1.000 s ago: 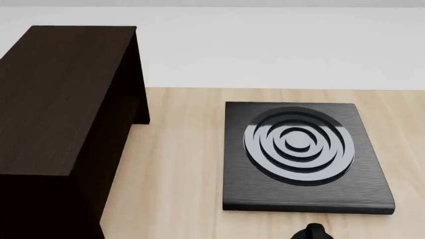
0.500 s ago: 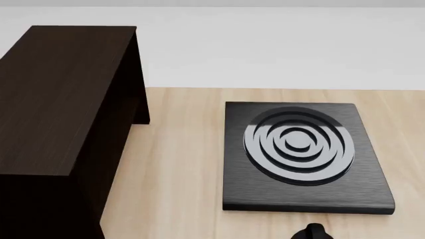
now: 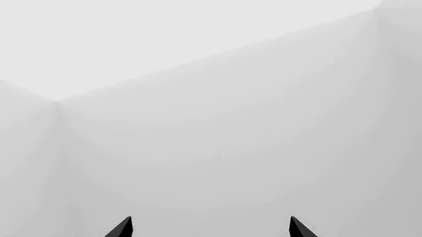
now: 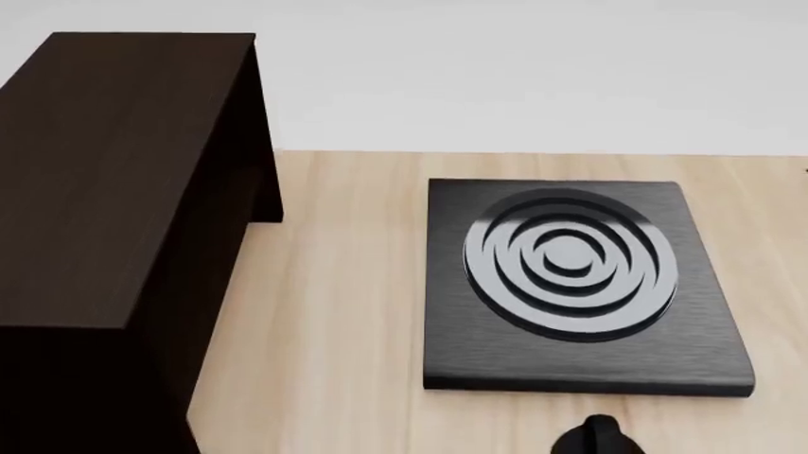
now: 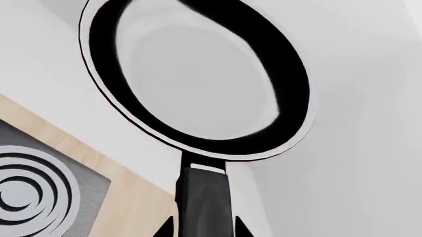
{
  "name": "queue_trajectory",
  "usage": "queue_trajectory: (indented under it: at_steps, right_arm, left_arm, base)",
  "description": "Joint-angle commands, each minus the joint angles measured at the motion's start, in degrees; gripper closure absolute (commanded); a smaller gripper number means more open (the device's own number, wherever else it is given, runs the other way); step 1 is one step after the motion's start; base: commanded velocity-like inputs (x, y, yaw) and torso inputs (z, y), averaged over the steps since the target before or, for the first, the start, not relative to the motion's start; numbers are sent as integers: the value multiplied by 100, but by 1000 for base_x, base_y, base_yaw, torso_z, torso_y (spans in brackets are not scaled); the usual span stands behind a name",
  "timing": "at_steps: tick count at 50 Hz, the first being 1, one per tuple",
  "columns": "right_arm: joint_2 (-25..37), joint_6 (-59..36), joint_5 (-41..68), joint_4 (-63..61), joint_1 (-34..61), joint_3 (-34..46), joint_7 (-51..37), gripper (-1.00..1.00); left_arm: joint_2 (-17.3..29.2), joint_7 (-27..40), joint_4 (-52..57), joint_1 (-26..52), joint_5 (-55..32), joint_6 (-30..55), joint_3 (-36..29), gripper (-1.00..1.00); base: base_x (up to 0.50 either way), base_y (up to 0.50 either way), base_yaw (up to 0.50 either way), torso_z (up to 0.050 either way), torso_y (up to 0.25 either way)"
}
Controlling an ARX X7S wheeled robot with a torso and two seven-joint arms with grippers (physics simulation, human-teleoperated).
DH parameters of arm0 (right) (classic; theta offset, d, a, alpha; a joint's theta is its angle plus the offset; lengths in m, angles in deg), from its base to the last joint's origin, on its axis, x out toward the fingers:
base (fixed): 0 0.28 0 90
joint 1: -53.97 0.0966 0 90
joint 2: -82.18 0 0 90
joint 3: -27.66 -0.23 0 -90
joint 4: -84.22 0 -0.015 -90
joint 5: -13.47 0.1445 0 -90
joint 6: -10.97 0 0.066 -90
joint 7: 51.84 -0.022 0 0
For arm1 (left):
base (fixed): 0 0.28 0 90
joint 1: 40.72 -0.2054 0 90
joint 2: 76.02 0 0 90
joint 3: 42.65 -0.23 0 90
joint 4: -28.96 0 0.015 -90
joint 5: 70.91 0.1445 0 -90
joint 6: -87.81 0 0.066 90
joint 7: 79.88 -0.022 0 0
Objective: Put the frying pan under the cabinet shelf.
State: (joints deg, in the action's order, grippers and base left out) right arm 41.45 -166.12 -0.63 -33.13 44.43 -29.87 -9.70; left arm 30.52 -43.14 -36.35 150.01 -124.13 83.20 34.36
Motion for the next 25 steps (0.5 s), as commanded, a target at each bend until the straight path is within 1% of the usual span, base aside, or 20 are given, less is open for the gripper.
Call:
queue_trajectory:
  at_steps: [1,15,21,25]
  right_arm:
    - [-141,186,-488,42,335,145,-51,100]
    - [-194,29,-550,-43,847,484,167,100]
    - [-208,-76,-592,-105,1135,637,296,100]
    - [-227,-85,-612,-114,1209,676,341,100]
  left_arm:
    - [58,154,40,133,-169,38,-1,-100]
    - [108,360,75,302,-505,195,143,-100]
    - [101,575,71,497,-838,360,264,-100]
    - [156,692,18,603,-1002,336,210,-100]
  base:
    - [0,0,0,9,-117]
    - [0,0,0,9,-109]
    - [0,0,0,9,-83]
    - [0,0,0,9,-70]
